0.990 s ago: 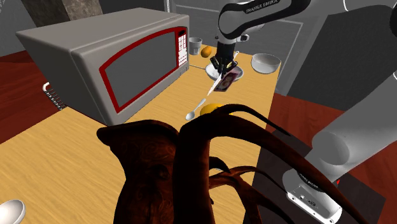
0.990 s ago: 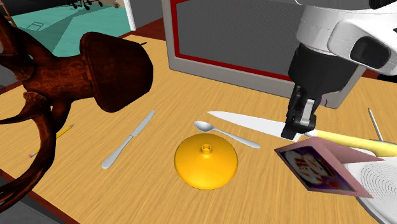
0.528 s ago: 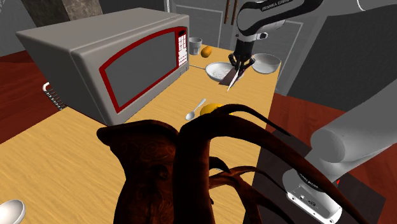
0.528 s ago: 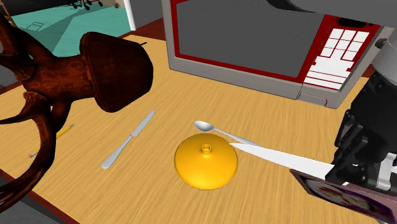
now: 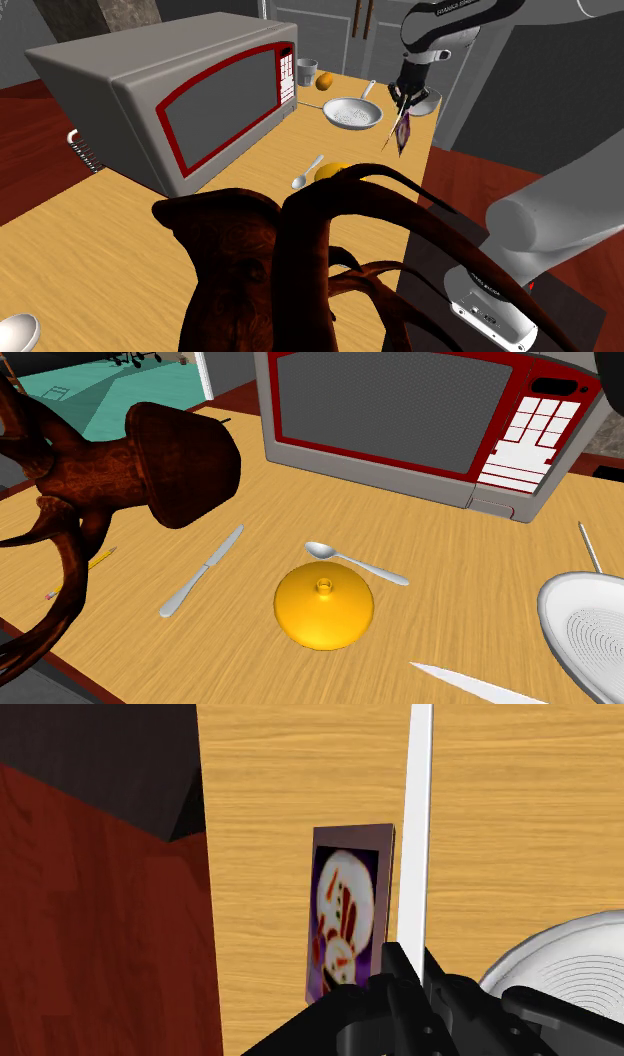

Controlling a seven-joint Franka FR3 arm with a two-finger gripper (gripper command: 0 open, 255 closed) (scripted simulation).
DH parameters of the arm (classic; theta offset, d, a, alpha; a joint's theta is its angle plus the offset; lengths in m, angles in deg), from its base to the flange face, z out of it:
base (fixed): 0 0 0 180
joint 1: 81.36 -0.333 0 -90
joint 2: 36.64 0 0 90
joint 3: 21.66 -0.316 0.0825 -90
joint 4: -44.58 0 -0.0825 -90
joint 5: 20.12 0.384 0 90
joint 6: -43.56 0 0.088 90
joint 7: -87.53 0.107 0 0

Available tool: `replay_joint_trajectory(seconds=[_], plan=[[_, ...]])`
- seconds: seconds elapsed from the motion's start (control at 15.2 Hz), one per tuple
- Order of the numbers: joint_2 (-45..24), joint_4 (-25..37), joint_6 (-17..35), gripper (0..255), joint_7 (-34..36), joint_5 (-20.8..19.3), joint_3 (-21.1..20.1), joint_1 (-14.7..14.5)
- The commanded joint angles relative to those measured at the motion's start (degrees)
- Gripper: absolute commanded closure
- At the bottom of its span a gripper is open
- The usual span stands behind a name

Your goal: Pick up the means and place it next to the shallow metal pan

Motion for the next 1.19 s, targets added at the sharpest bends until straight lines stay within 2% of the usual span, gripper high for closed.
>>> replay_joint_trajectory(seconds=[0.0, 0.73, 1.12], plan=[[0.0, 0.2, -0.1, 255, -3.0, -0.3, 1.8, 1.3], [-5.1, 5.7, -0.4, 255, -17.7, -1.3, 10.5, 7.9], [-6.6, 2.6, 4.2, 255, -17.8, -1.2, 10.5, 7.9]])
